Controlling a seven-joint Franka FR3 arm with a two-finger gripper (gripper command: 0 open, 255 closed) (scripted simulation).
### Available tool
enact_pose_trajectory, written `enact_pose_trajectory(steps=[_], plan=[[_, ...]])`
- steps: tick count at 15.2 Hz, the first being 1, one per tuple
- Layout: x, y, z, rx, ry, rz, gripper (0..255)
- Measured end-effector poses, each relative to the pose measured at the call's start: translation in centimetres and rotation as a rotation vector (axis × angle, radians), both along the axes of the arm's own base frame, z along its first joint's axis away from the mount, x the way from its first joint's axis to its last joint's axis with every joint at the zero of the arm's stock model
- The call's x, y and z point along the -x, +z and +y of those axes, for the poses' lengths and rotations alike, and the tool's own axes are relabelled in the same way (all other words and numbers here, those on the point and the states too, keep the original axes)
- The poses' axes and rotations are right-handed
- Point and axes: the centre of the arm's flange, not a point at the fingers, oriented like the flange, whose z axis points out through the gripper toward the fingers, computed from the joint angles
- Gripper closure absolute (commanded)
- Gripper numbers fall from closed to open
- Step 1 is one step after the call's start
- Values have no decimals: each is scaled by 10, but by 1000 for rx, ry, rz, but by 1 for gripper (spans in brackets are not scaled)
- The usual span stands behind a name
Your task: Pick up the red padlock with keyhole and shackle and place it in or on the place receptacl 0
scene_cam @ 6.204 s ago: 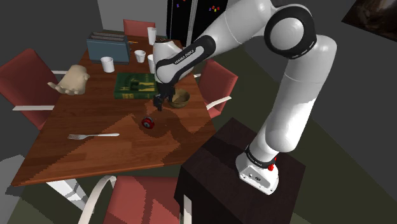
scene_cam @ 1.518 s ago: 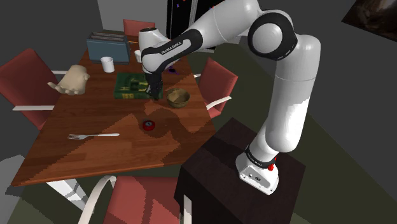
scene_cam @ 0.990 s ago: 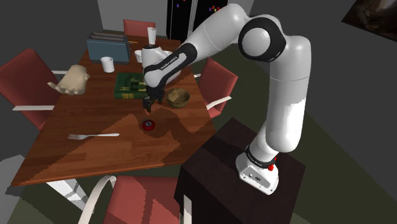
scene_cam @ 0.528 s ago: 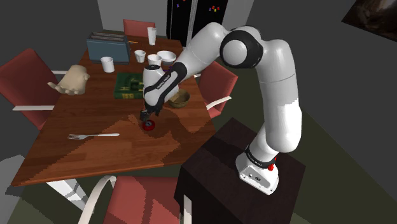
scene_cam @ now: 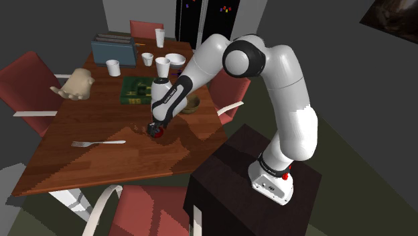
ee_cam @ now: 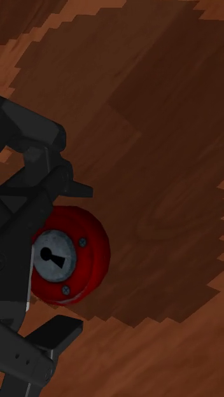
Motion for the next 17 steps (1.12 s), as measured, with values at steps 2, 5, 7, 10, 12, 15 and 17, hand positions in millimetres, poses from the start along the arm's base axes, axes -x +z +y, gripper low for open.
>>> enact_pose_trajectory(steps=[2, 5, 7, 10, 12, 15, 17], plan=[[0, -3, 0, 0, 0, 0, 0], [-1, -4, 0, 0, 0, -1, 0], [-1, -4, 0, 0, 0, -1, 0], [-1, -4, 0, 0, 0, -1, 255], [-1, -4, 0, 0, 0, 0, 255], [-1, -4, 0, 0, 0, 0, 255], [-1, -4, 0, 0, 0, 0, 255]])
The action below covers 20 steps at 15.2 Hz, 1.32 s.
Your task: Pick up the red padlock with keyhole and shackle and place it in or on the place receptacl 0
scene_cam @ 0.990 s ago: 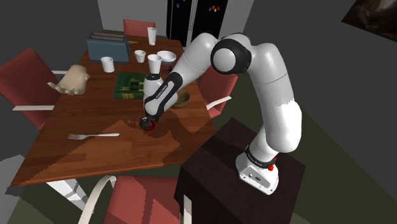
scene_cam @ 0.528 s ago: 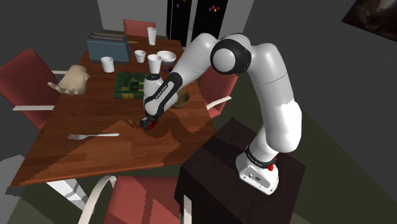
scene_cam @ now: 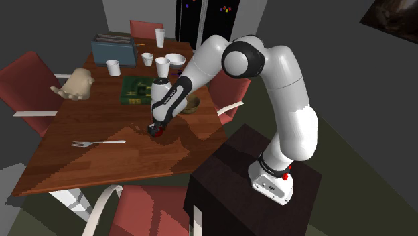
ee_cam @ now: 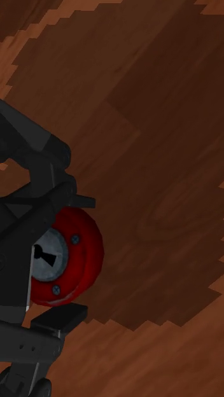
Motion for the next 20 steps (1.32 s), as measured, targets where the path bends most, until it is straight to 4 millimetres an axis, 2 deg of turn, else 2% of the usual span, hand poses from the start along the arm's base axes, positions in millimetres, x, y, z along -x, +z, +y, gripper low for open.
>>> enact_pose_trajectory(steps=[3, 20], plan=[[1, 5, 0, 0, 0, 0, 255], [1, 94, 2, 0, 0, 0, 255]])
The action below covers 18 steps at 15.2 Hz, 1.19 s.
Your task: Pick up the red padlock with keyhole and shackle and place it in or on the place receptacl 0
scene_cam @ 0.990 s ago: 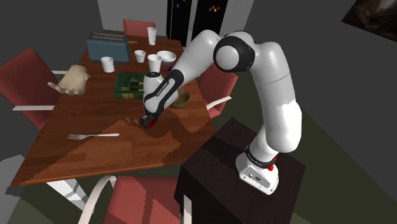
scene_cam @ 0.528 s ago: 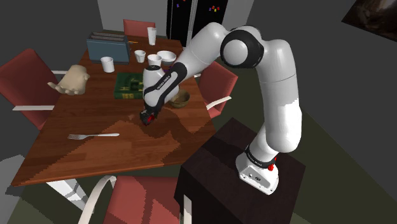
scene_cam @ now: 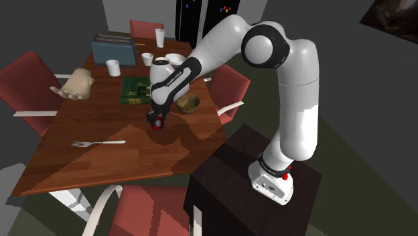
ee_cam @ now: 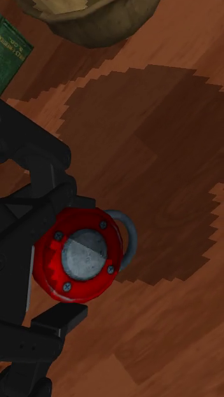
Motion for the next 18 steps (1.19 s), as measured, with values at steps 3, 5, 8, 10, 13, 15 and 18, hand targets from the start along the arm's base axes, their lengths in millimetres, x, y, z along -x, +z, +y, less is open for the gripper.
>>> enact_pose_trajectory(steps=[3, 5, 8, 10, 13, 15, 18], plan=[[0, 16, 0, 0, 0, 0, 255], [-1, 27, -2, 0, 0, 0, 255], [-1, 43, -1, 0, 0, 0, 255], [-1, 52, -2, 0, 0, 0, 255], [-1, 69, -2, 0, 0, 0, 255], [-1, 79, -2, 0, 0, 0, 255], [-3, 84, -29, 0, -1, 0, 255]])
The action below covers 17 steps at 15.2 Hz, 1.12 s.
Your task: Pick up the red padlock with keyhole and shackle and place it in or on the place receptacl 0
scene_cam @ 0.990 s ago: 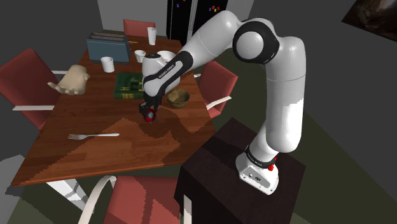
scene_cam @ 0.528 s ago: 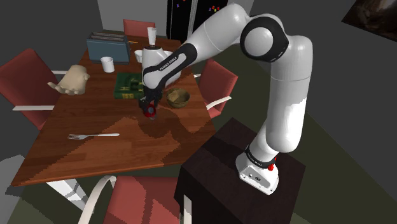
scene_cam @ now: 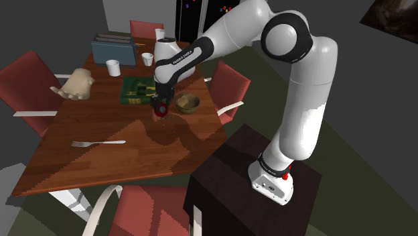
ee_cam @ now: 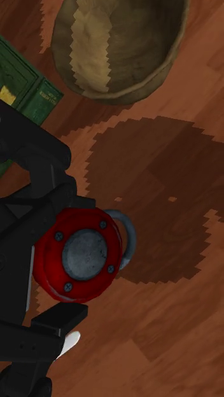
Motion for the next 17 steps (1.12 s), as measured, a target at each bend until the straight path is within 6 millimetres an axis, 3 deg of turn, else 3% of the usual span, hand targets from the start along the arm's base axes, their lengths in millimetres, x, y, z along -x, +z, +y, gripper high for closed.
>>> enact_pose_trajectory(steps=[17], plan=[[-17, 11, -223, 0, -1, 0, 255]])
